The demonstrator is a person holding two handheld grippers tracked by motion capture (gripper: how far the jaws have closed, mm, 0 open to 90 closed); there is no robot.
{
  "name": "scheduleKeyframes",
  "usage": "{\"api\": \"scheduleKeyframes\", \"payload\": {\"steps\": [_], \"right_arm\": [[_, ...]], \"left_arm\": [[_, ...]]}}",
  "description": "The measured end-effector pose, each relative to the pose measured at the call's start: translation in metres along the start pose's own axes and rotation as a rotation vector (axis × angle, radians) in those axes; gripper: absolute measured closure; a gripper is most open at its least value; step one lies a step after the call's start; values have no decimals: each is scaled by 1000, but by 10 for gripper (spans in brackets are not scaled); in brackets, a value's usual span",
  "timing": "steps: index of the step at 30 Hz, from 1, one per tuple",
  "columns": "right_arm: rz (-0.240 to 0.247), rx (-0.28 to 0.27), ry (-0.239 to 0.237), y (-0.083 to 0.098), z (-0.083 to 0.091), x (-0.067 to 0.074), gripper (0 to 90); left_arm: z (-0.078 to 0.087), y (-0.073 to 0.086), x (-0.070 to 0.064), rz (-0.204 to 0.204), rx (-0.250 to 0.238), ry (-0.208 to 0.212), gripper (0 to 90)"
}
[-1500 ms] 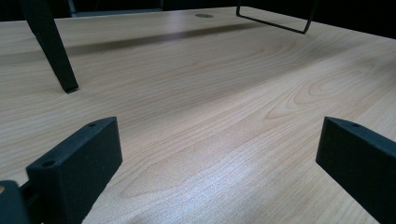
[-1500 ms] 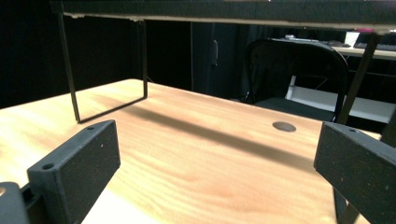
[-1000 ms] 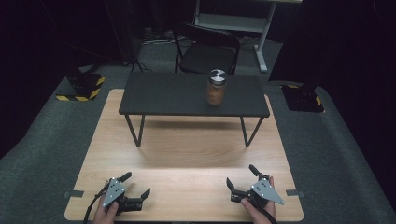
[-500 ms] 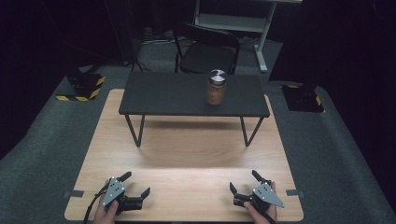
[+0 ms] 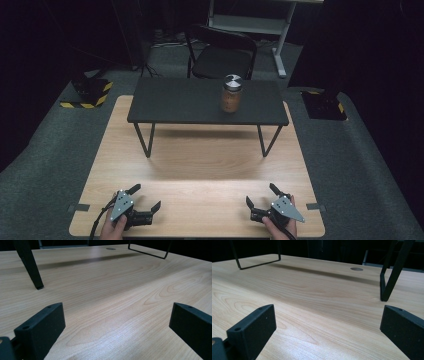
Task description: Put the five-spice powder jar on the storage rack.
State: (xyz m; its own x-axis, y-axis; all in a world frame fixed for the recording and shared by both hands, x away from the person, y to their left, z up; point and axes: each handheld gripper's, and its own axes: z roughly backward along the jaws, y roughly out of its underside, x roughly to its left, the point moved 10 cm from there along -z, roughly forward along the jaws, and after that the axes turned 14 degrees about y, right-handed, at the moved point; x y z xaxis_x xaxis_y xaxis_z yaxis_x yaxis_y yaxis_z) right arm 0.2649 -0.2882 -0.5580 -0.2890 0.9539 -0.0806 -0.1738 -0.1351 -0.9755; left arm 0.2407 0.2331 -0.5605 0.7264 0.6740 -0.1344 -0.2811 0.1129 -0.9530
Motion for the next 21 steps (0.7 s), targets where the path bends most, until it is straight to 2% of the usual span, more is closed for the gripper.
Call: {"api": "scheduleKeyframes", "payload": {"steps": [21], "right_arm": [[-11, 14, -25, -1, -3, -2, 0]], "left_arm": [[1, 0, -1, 3, 0, 4, 6]]}}
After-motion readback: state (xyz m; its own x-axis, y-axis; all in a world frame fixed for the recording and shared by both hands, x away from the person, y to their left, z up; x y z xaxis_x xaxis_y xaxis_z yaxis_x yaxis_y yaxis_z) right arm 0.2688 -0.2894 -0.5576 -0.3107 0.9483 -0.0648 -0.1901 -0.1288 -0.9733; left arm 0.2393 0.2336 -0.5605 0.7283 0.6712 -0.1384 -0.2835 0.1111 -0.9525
